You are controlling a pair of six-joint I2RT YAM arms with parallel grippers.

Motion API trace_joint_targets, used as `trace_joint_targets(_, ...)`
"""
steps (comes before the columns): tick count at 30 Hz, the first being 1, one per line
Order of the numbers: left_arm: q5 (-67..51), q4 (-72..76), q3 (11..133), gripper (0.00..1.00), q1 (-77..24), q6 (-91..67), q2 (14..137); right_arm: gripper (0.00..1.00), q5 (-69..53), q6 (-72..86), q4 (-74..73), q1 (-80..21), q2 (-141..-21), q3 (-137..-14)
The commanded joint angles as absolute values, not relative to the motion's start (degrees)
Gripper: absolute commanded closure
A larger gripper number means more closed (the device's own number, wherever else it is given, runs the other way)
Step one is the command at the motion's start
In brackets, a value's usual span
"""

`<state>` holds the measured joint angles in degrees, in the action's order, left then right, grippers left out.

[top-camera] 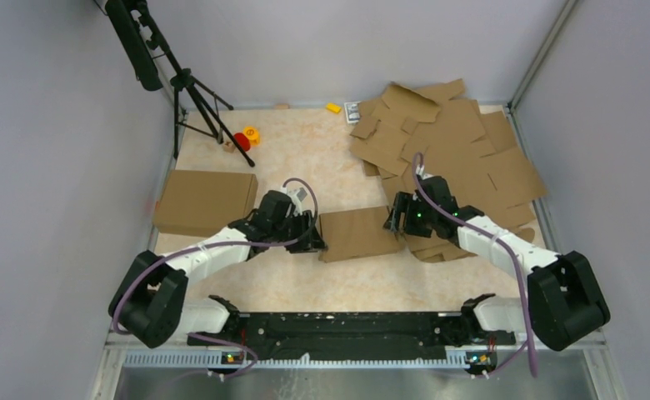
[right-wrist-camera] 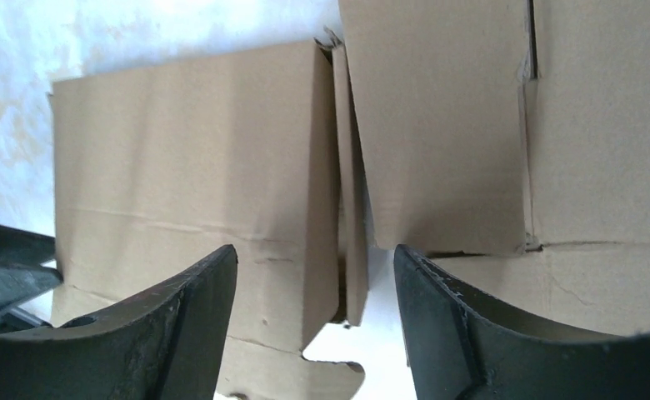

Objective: Fold the paper box
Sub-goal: Close the paper box at the center of the board.

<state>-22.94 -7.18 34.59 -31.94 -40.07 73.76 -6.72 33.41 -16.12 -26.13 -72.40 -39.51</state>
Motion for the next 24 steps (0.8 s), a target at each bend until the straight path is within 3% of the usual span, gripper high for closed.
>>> trace_joint_targets(1,-20.26,-4.27,32.32,0.59,-32.17,-38.39,75.35,0.37,-9.19,31.85,-12.13,-26.72,-70.49,-35.83)
trace_joint_targets(11,-20.8,2.23,29.18,0.65,-32.2,-38.7,78.57,0.66,-13.78,32.99,-6.91,-26.72,-73.99,-32.41)
trace_joint_targets(14,-20.98,3.78,28.37,0.72,-32.18,-38.53,79.5,0.81,-14.2,33.17,-6.08,-26.72,-75.27,-32.08)
trace_joint_targets(21,-23.45,6.2,28.42,0.79,-32.26,-36.68,80.79,0.87,-15.24,32.88,-3.72,-27.99,-78.02,-31.61)
trace_joint_targets(24,-23.69,4.94,29.75,0.83,-32.34,-35.7,81.35,0.96,-13.54,32.46,-4.6,-29.86,-78.64,-32.92)
